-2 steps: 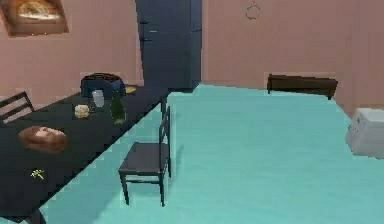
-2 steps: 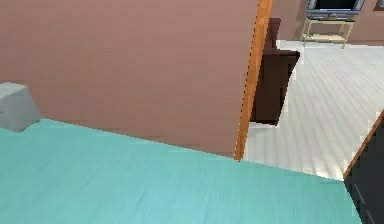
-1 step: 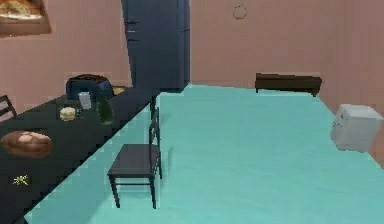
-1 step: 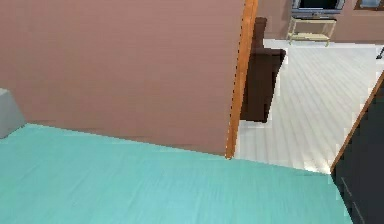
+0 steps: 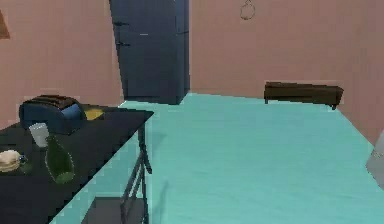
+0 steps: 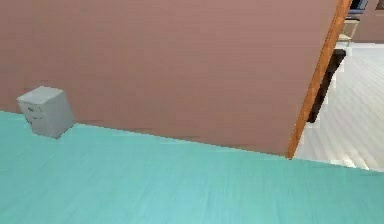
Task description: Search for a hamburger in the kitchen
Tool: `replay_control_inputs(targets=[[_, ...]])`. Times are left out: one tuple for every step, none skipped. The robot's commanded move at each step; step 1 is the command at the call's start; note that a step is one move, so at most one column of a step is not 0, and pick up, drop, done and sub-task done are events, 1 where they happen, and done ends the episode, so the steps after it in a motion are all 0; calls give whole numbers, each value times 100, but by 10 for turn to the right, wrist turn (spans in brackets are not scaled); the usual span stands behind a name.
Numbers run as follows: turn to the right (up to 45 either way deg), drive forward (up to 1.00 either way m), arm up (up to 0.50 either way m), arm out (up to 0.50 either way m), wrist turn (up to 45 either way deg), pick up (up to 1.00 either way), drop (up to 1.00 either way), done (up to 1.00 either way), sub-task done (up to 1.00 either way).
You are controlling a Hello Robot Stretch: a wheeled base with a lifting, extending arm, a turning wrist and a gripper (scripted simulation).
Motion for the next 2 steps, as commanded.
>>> replay_control_inputs(targets=[[-450,0,0,0,0,0,0,0,0],[0,100,0,0,0,0,0,0,0]])
